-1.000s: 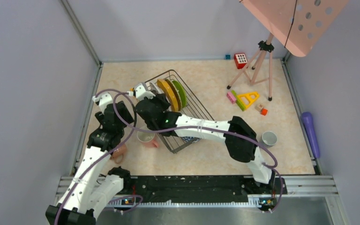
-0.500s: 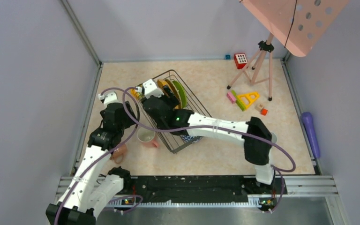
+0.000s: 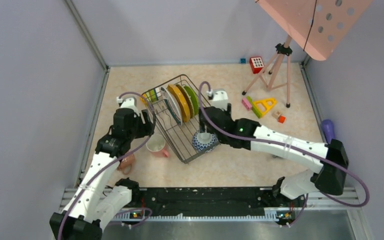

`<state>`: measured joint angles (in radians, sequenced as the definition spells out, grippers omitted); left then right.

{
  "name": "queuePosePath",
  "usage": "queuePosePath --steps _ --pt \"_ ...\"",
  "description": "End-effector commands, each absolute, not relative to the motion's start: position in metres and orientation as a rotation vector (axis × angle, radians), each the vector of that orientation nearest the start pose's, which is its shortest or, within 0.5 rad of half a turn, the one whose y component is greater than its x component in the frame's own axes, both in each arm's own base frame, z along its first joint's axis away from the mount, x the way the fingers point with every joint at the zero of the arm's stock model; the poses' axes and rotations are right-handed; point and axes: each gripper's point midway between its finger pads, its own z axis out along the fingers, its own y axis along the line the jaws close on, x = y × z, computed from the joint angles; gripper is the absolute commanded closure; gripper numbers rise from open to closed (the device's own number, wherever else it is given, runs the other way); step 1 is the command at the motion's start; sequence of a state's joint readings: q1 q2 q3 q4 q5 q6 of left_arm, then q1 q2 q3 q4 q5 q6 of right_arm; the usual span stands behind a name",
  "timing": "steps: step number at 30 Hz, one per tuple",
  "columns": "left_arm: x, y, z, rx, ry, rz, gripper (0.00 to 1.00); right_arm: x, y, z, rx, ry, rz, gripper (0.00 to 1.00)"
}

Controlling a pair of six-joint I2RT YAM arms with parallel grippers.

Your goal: Load the mixed dishes into the dish rack

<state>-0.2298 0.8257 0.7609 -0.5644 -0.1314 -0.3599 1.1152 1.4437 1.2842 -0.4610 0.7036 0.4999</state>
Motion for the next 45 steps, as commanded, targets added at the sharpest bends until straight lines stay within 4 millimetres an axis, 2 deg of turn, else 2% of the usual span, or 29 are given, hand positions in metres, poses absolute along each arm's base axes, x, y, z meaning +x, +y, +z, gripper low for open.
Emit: queuePosePath --steps 1,3,6,11,17,21,23,24,25,30,36,42,45 --pt "0.272 -0.069 0.182 -0.127 2.159 -0.271 0.26 0.235 0.248 0.183 0.046 2.248 0.253 0.29" --pt "0.272 -0.07 0.182 -0.118 2.164 -0.28 0.26 0.229 0.228 0.17 0.116 2.284 0.234 0.29" --pt "0.272 -0.074 0.181 -0.098 2.169 -0.301 0.26 0.223 0.215 0.152 0.214 2.339 0.263 0.29" --pt "0.268 -0.085 0.178 -0.042 2.174 -0.365 0.27 0.223 0.226 0.134 0.271 2.363 0.389 0.32" --pt "0.267 -0.085 0.172 -0.041 2.196 -0.364 0.27 0.237 0.233 0.12 0.351 2.386 0.441 0.42" --pt "0.266 -0.086 0.17 -0.038 2.204 -0.371 0.27 0.257 0.221 0.125 0.38 2.352 0.415 0.55" --pt "0.266 -0.088 0.168 -0.033 2.21 -0.376 0.27 0.268 0.214 0.127 0.38 2.337 0.409 0.74" --pt "0.266 -0.088 0.167 -0.031 2.217 -0.38 0.27 0.273 0.211 0.129 0.381 2.331 0.404 0.79" --pt "0.266 -0.09 0.165 -0.028 2.222 -0.387 0.27 0.278 0.207 0.13 0.39 2.326 0.394 0.81" --pt "0.265 -0.092 0.155 -0.035 2.275 -0.398 0.28 0.294 0.189 0.136 0.389 2.302 0.309 0.81" --pt "0.264 -0.093 0.144 -0.061 2.328 -0.398 0.28 0.305 0.186 0.142 0.373 2.276 0.318 0.83" --pt "0.261 -0.095 0.133 -0.06 2.394 -0.402 0.3 0.325 0.173 0.152 0.359 2.254 0.253 0.83" --pt "0.259 -0.092 0.129 -0.062 2.413 -0.38 0.31 0.329 0.174 0.162 0.306 2.239 0.255 0.71"
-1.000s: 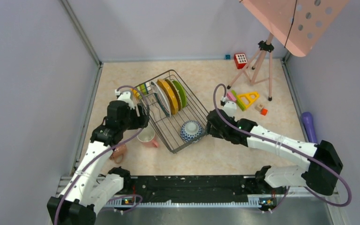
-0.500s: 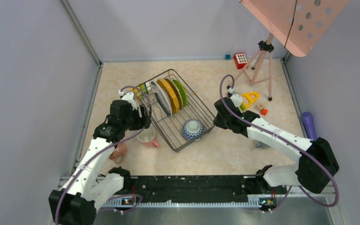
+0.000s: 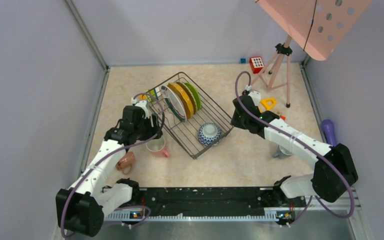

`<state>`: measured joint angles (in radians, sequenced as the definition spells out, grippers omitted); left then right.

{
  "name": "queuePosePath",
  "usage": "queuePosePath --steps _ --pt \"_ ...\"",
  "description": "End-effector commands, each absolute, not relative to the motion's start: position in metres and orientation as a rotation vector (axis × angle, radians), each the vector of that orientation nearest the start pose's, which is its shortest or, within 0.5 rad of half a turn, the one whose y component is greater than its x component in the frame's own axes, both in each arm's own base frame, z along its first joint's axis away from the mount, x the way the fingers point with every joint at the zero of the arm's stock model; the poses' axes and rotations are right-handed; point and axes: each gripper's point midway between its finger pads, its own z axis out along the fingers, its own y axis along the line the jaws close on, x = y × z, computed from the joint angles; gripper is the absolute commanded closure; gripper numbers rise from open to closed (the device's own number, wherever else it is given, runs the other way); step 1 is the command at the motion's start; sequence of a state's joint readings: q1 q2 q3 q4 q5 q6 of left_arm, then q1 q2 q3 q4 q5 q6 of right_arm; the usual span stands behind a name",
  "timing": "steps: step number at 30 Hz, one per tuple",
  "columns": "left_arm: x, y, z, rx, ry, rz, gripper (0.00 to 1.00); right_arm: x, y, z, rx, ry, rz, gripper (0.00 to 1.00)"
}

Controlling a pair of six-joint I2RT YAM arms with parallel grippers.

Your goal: Load the mixed dishes into the dish rack

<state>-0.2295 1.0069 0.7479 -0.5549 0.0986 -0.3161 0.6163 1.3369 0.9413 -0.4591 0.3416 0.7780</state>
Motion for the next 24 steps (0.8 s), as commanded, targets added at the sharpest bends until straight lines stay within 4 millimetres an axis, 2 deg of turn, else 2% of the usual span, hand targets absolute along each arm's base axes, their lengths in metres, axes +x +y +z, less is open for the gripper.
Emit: queuePosePath --steps 1,5,10,14,15,17,19,20,24 --pt "0.258 -0.09 0.128 -0.067 2.418 -0.362 0.31 0.33 0.176 0.165 0.292 2.236 0.264 0.65" --pt "0.254 -0.076 0.127 -0.131 2.445 -0.274 0.34 0.33 0.179 0.176 0.261 2.228 0.294 0.45" --pt "0.244 -0.074 0.124 -0.176 2.491 -0.266 0.39 0.325 0.171 0.187 0.261 2.197 0.292 0.4" --pt "0.247 -0.066 0.123 -0.204 2.469 -0.21 0.4 0.319 0.158 0.192 0.271 2.189 0.274 0.39" --pt "0.248 -0.065 0.122 -0.206 2.469 -0.207 0.41 0.318 0.152 0.193 0.284 2.188 0.254 0.39" --pt "0.249 -0.065 0.118 -0.205 2.482 -0.197 0.43 0.311 0.134 0.192 0.334 2.196 0.188 0.3" --pt "0.25 -0.06 0.114 -0.223 2.499 -0.157 0.45 0.303 0.111 0.192 0.413 2.193 0.114 0.07" --pt "0.25 -0.058 0.113 -0.232 2.504 -0.143 0.47 0.298 0.1 0.192 0.456 2.191 0.091 0.02" --pt "0.252 -0.061 0.108 -0.229 2.514 -0.154 0.51 0.277 0.052 0.187 0.617 2.203 -0.016 0.01"
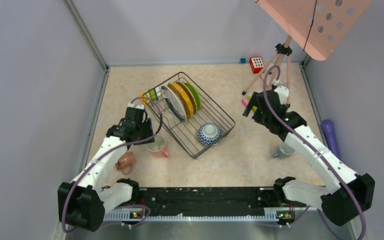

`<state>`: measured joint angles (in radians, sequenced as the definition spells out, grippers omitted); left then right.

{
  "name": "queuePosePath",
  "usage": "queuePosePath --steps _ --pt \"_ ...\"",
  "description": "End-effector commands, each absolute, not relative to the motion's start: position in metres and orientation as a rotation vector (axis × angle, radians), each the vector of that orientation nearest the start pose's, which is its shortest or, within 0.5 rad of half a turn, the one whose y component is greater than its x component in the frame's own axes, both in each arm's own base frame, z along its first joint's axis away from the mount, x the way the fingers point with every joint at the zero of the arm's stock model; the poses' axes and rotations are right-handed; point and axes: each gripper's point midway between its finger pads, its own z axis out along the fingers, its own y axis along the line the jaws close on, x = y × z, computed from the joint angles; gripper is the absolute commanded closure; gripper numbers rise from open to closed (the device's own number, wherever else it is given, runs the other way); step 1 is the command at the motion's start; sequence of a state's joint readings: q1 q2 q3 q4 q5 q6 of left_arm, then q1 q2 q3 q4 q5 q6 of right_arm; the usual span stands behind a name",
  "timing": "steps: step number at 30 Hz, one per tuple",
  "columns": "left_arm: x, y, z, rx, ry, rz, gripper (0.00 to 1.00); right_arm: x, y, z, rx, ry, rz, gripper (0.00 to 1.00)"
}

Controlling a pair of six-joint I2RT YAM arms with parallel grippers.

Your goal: Load the mixed dishes into the dish rack

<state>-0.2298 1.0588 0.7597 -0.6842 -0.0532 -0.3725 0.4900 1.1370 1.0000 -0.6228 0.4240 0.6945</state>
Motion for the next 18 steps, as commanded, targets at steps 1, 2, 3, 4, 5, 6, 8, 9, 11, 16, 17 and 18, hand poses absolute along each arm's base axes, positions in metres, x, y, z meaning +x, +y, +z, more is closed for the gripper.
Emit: queuePosePath --steps 1,2,3,4,5,6,8,9,11,16,17,18 --pt "0.252 -0.061 0.108 -0.232 2.517 -0.15 0.51 0.27 0.038 0.185 0.668 2.211 -0.061 0.01" --pt "0.253 -0.06 0.109 -0.235 2.517 -0.146 0.51 0.262 0.026 0.181 0.711 2.227 -0.105 0.01" --pt "0.253 -0.059 0.11 -0.239 2.515 -0.142 0.51 0.255 0.018 0.177 0.746 2.244 -0.136 0.01" --pt "0.254 -0.059 0.111 -0.245 2.51 -0.139 0.5 0.249 0.013 0.172 0.765 2.262 -0.148 0.01" --pt "0.254 -0.059 0.113 -0.247 2.503 -0.139 0.49 0.244 0.011 0.168 0.779 2.272 -0.146 0.01" --pt "0.254 -0.059 0.115 -0.248 2.495 -0.144 0.48 0.239 0.01 0.163 0.792 2.279 -0.145 0.04" --pt "0.255 -0.06 0.122 -0.245 2.468 -0.162 0.44 0.234 0.007 0.155 0.813 2.285 -0.143 0.07" --pt "0.255 -0.061 0.125 -0.242 2.455 -0.17 0.42 0.231 0.004 0.15 0.83 2.289 -0.15 0.1" --pt "0.256 -0.061 0.131 -0.242 2.427 -0.181 0.38 0.226 -0.002 0.141 0.87 2.302 -0.167 0.14" --pt "0.257 -0.059 0.145 -0.25 2.359 -0.191 0.34 0.222 -0.016 0.12 0.951 2.302 -0.194 0.26" --pt "0.257 -0.058 0.148 -0.252 2.347 -0.19 0.34 0.223 -0.017 0.117 0.957 2.306 -0.194 0.29" --pt "0.257 -0.058 0.15 -0.253 2.335 -0.191 0.33 0.223 -0.017 0.115 0.962 2.308 -0.196 0.3"
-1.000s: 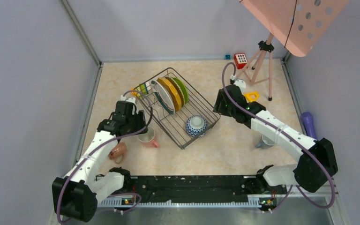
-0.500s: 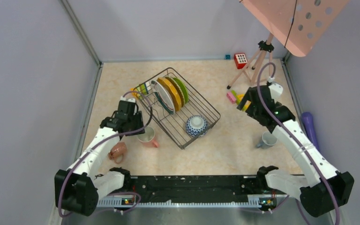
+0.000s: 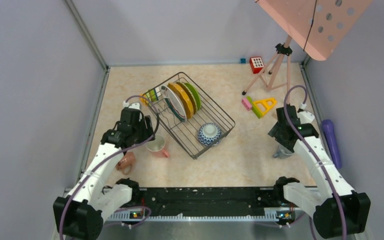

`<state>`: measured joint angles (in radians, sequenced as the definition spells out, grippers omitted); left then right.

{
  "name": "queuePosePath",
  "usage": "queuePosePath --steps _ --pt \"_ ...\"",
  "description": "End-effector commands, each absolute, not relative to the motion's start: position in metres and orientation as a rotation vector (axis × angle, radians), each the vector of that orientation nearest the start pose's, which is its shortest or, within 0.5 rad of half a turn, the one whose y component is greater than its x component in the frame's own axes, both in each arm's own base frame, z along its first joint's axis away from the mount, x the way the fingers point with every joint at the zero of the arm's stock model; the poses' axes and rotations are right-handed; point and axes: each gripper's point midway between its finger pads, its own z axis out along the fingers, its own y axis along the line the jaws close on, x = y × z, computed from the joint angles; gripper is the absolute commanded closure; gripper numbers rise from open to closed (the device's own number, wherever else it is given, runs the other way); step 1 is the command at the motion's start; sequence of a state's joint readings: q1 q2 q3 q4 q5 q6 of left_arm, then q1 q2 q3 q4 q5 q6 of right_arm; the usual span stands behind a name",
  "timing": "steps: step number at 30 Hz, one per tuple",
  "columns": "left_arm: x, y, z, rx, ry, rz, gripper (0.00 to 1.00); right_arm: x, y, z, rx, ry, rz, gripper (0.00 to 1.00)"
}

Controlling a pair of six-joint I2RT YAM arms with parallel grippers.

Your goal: Load the mixed dishes into the dish rack

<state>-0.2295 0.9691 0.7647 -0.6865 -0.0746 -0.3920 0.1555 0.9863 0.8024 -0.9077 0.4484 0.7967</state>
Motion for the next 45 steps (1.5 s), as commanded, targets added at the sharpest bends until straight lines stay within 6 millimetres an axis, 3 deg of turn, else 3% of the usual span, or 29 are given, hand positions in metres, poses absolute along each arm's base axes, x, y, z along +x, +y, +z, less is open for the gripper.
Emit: queuePosePath --steps 1,11,15,17,21,24,28,36,39,45 --pt "0.257 -0.057 0.151 -0.256 2.327 -0.186 0.33 0.224 -0.017 0.113 0.969 2.31 -0.199 0.3" --pt "0.256 -0.051 0.162 -0.273 2.27 -0.175 0.32 0.226 -0.011 0.08 1.027 2.376 -0.176 0.5" --pt "0.255 -0.051 0.166 -0.268 2.261 -0.175 0.32 0.224 -0.009 0.077 1.036 2.379 -0.153 0.83" --pt "0.255 -0.052 0.169 -0.25 2.251 -0.186 0.32 0.227 -0.008 0.088 1.03 2.356 -0.13 1.0" --pt "0.252 -0.065 0.182 -0.166 2.227 -0.268 0.3 0.239 0.003 0.127 0.977 2.285 0.006 1.0" --pt "0.246 -0.085 0.196 -0.083 2.187 -0.408 0.29 0.25 0.033 0.161 0.839 2.228 0.274 1.0" --pt "0.231 -0.123 0.224 0.025 2.094 -0.689 0.29 0.258 0.082 0.211 0.616 2.045 0.686 1.0" --pt "0.201 -0.189 0.284 -0.027 1.877 -1.398 0.32 0.245 0.145 0.269 0.392 1.773 1.252 1.0" --pt "0.194 -0.205 0.299 -0.04 1.798 -1.615 0.34 0.238 0.151 0.284 0.338 1.719 1.307 1.0" --pt "0.182 -0.24 0.317 0.063 1.81 -1.694 0.35 0.221 0.171 0.31 0.219 1.7 1.391 1.0"
